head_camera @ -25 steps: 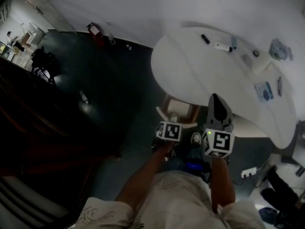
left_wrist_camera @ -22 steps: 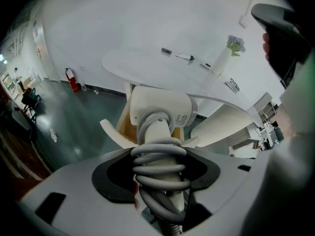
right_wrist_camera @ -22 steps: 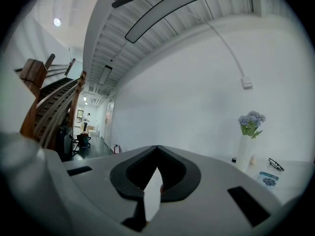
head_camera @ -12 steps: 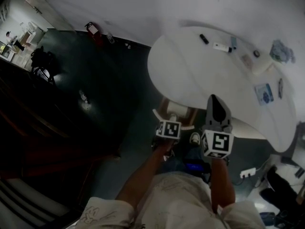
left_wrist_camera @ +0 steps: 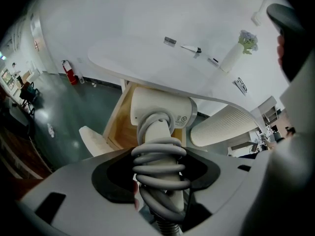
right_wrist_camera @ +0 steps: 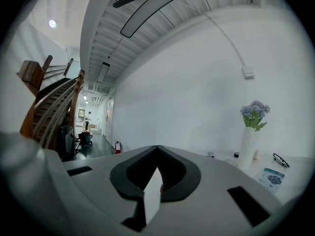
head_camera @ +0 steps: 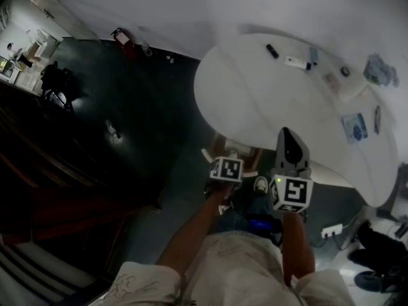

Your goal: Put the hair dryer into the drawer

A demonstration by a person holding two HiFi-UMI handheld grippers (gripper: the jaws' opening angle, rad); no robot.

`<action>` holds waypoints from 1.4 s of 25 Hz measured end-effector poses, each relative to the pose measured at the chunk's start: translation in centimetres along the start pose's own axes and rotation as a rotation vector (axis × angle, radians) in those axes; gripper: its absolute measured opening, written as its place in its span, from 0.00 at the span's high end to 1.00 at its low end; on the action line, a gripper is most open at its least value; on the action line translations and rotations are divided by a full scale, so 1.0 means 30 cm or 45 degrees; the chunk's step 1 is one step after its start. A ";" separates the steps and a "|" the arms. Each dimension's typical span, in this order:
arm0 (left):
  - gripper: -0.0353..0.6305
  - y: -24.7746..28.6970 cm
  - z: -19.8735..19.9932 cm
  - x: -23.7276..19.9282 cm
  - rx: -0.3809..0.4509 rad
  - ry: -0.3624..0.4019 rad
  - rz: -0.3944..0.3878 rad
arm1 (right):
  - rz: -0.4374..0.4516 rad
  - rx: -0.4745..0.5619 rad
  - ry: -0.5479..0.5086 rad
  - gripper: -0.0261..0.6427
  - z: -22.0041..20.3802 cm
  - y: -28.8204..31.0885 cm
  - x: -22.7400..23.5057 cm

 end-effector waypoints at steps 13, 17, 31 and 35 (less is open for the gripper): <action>0.55 0.039 0.086 -0.012 -0.026 -0.014 0.002 | -0.007 -0.034 -0.015 0.96 -0.023 0.065 0.030; 0.55 0.069 0.122 -0.021 0.003 -0.012 -0.018 | -0.002 -0.049 -0.016 0.96 -0.029 0.090 0.037; 0.55 0.147 0.160 -0.051 0.012 -0.026 -0.018 | 0.010 -0.082 -0.023 0.96 -0.050 0.146 0.061; 0.55 0.186 0.152 -0.046 -0.012 -0.059 -0.054 | 0.008 -0.101 -0.020 0.96 -0.063 0.148 0.073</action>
Point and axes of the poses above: the fingertips, and each gripper's own axes: y forward along the fingers, x to its right, z out of its top, the point moved 6 cm from there along -y, backward along the fingers, and after that the axes turned 15 degrees about -z, right-handed, at the moved point
